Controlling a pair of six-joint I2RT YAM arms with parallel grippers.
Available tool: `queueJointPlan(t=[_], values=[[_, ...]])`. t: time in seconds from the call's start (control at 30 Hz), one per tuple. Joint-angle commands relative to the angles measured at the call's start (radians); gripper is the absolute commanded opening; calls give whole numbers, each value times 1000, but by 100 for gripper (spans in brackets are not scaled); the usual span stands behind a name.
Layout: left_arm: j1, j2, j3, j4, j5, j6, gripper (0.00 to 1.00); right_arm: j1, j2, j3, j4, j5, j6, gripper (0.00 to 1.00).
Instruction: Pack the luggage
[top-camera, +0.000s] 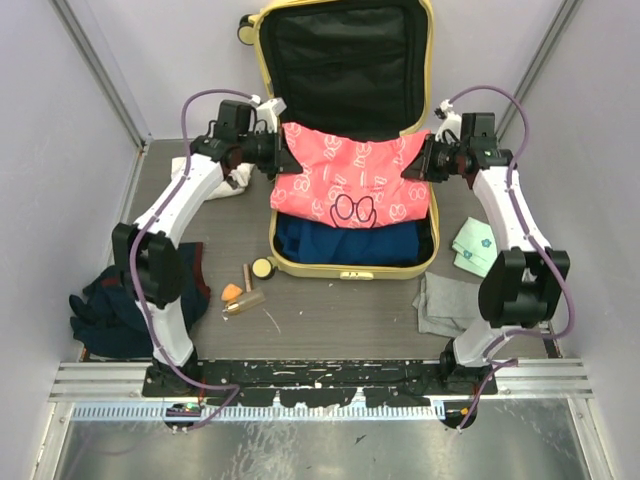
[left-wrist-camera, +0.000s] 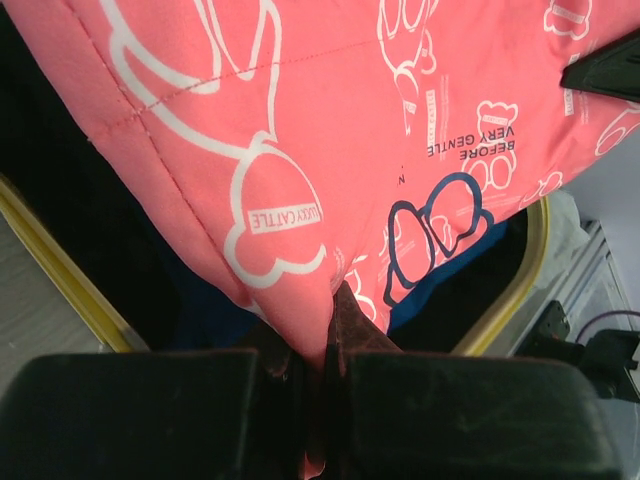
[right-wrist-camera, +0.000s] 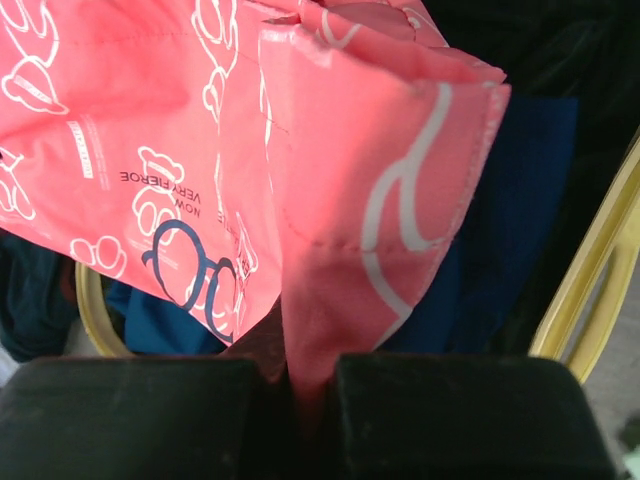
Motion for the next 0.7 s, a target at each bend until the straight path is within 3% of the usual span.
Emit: queueJointPlan(t=[0.0, 0.33, 0.37, 0.5, 0.6, 0.67], values=[[29, 79, 131, 73, -18, 6, 0, -14, 103, 117, 64, -35, -53, 0], [34, 274, 209, 27, -62, 3, 0, -39, 353, 209, 48, 20, -126, 1], [34, 282, 212, 8, -71, 13, 1, -42, 371, 220, 31, 28, -142, 8], [37, 281, 253, -106, -123, 88, 36, -68, 407, 327, -62, 30, -183, 48], [53, 249, 306, -203, -166, 164, 57, -100, 424, 468, -164, 16, -241, 86], [71, 222, 336, -249, -203, 233, 75, -124, 443, 582, -260, 8, -299, 95]])
